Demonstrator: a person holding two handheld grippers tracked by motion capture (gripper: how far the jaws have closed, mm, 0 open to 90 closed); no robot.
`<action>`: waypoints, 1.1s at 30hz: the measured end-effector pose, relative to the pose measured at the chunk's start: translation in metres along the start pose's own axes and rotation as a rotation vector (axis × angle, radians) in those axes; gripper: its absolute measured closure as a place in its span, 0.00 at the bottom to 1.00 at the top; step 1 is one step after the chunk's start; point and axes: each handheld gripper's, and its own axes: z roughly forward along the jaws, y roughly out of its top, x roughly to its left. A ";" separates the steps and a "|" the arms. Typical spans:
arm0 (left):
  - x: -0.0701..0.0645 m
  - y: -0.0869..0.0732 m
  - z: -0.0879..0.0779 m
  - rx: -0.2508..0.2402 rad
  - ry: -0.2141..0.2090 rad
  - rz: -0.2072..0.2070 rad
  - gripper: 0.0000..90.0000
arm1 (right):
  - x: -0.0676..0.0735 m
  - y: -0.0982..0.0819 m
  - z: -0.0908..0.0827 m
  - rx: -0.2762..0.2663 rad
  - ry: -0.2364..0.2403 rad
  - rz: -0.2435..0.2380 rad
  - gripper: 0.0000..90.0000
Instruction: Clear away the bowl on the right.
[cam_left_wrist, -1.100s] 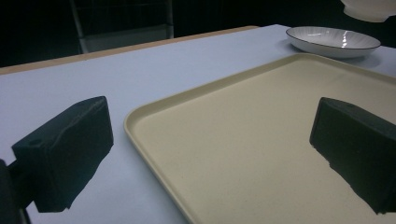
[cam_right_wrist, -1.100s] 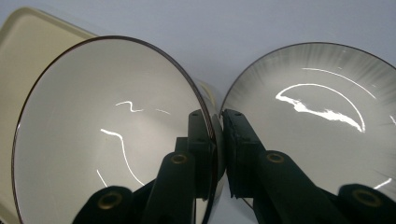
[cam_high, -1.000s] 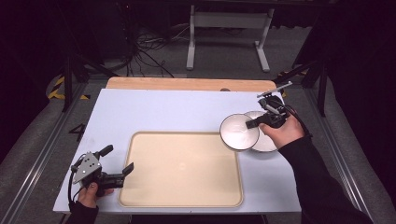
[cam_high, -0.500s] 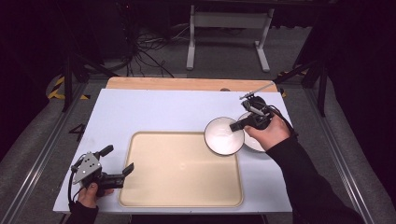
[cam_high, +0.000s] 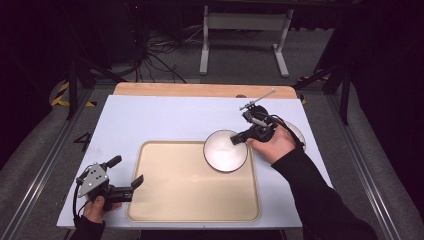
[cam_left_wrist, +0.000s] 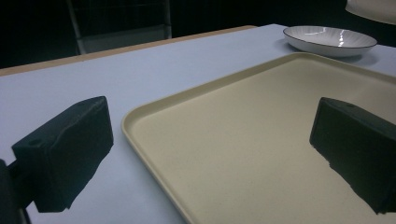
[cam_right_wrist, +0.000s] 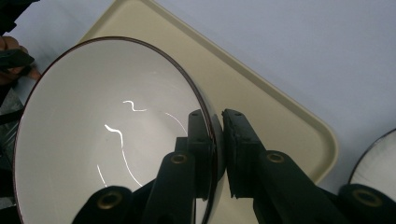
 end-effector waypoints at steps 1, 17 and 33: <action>0.000 0.000 0.000 0.000 -0.001 0.000 0.00 | 0.003 0.002 0.002 0.000 0.006 -0.008 0.91; 0.000 0.000 0.000 0.001 -0.004 0.004 0.00 | 0.029 0.015 0.024 0.009 0.046 -0.073 0.90; -0.001 0.000 0.000 0.002 -0.008 0.009 0.00 | 0.035 0.022 0.061 0.063 0.110 -0.082 0.90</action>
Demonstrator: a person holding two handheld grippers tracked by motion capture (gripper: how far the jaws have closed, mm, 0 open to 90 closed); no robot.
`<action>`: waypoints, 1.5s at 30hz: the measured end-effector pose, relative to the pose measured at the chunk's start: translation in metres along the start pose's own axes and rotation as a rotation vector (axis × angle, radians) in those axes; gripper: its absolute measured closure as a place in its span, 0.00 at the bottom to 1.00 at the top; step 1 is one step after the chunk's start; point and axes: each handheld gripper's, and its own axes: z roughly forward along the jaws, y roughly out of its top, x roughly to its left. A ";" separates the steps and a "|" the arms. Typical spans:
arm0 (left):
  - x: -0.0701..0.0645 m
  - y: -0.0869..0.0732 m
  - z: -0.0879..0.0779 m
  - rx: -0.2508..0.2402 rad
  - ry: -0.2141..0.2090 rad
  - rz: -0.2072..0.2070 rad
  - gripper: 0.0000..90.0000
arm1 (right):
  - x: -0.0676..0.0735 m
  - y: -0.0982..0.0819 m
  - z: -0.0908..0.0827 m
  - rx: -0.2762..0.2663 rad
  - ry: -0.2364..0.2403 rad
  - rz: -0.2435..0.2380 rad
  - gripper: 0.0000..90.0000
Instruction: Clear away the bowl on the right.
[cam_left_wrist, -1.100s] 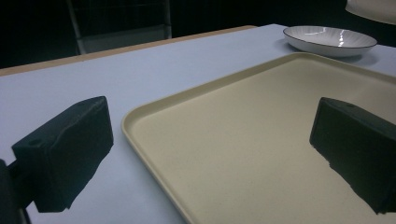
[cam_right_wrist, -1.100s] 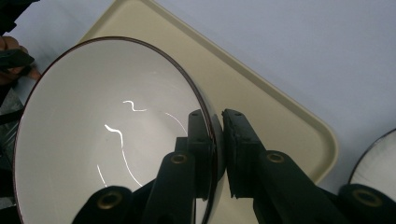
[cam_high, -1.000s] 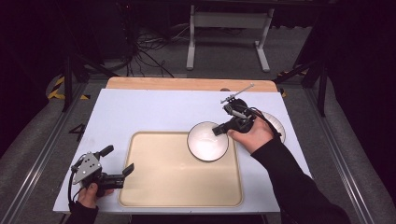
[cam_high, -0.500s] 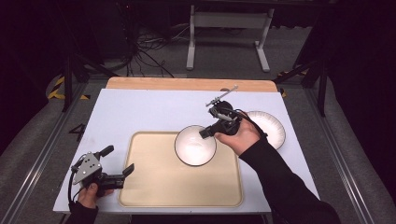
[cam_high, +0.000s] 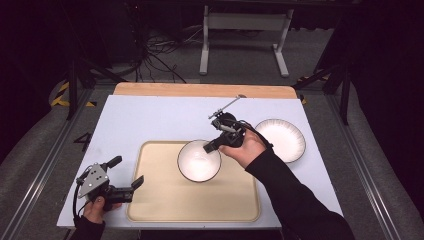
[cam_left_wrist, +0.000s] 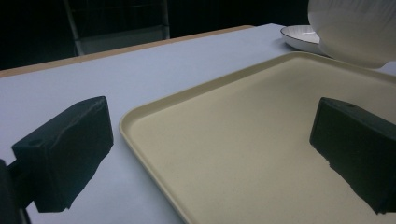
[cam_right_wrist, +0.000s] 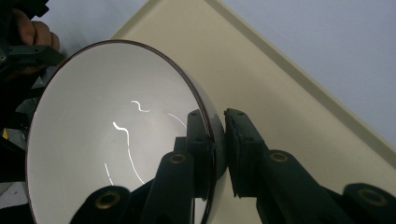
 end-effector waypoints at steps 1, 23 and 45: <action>0.000 0.000 0.000 -0.002 0.000 0.002 0.00 | 0.000 0.000 0.002 0.006 0.002 0.004 0.90; 0.000 0.000 0.000 -0.004 -0.004 0.004 0.00 | -0.012 -0.009 0.044 0.100 0.056 0.068 0.89; 0.000 0.000 0.000 -0.004 -0.005 0.003 0.00 | -0.019 -0.018 0.067 0.124 0.056 0.083 0.88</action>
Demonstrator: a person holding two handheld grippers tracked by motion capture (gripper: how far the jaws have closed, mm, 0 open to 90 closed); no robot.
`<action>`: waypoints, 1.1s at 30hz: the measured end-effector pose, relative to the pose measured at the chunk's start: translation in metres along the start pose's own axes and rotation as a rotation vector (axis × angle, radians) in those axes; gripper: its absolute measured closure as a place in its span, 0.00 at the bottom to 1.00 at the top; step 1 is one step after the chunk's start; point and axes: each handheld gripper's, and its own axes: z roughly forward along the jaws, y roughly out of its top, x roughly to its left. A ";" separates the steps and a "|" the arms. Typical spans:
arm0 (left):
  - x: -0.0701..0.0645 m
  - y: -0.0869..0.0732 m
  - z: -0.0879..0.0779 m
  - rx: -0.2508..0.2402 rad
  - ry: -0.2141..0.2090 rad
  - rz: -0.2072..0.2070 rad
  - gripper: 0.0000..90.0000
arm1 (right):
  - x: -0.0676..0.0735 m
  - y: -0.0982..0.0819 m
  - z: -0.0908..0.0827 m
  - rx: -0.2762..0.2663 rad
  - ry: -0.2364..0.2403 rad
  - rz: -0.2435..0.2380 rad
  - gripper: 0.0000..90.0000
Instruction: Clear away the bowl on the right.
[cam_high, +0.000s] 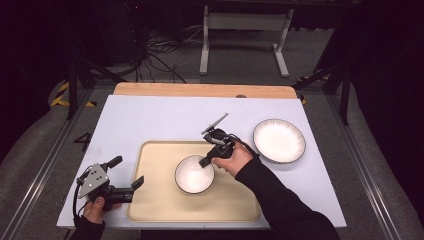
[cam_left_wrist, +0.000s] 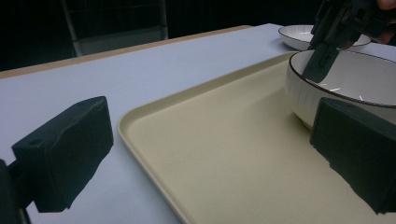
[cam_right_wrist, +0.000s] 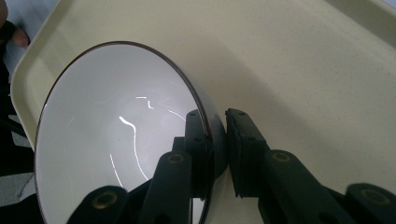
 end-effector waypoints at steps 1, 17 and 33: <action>0.000 0.000 0.000 0.003 -0.001 0.001 0.00 | 0.000 0.000 0.000 0.000 0.000 0.003 0.88; 0.000 0.000 0.000 0.004 0.001 0.002 0.00 | 0.006 -0.002 0.003 -0.020 -0.065 -0.056 0.78; 0.000 0.000 0.000 0.003 0.001 -0.002 0.00 | 0.027 -0.014 -0.033 -0.187 -0.165 -0.196 0.49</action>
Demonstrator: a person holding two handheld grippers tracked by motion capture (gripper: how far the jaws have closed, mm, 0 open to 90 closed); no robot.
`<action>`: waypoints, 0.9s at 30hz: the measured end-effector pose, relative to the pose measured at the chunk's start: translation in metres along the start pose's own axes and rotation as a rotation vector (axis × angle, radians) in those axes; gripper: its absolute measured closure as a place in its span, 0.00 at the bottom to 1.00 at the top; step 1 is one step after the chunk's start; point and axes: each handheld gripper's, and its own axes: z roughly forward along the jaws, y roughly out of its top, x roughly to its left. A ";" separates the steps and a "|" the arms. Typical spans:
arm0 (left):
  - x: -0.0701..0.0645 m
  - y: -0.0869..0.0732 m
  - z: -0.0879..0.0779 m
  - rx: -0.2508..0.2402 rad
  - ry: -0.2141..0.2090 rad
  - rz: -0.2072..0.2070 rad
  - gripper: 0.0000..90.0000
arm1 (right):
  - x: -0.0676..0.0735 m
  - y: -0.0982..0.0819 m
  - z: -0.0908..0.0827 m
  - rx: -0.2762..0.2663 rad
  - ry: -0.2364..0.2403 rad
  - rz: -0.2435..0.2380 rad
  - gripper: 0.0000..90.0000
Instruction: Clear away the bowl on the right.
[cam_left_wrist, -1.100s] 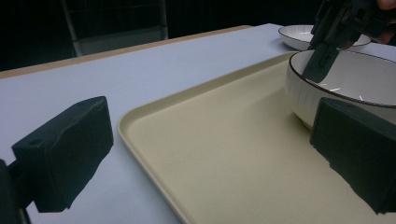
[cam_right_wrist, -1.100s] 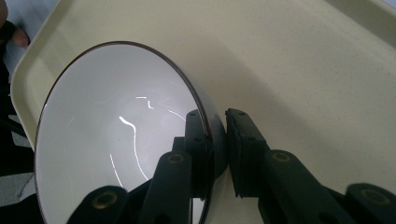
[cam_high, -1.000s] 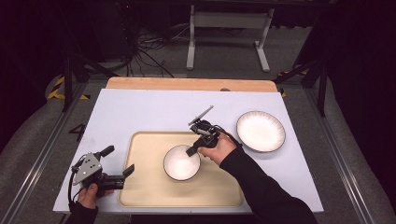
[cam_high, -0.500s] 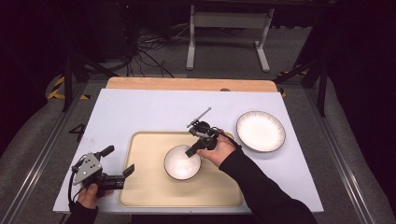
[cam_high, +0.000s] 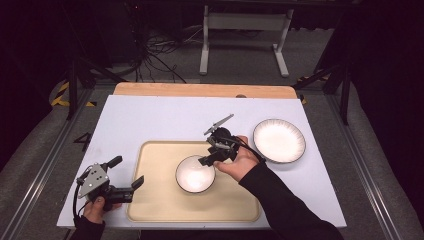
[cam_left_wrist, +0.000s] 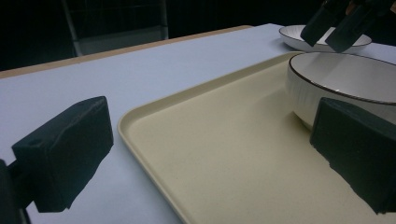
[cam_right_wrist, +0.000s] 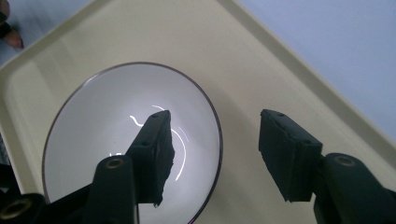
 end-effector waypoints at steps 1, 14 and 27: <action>0.000 0.000 0.000 0.000 0.000 0.000 0.00 | 0.000 0.000 0.000 0.000 0.000 0.000 0.49; 0.001 0.000 0.000 0.000 0.004 -0.003 0.00 | 0.003 -0.019 -0.024 -0.255 0.003 -0.168 0.27; 0.001 0.000 0.001 0.000 0.007 -0.003 0.00 | -0.001 -0.048 -0.042 -0.477 -0.023 -0.199 0.23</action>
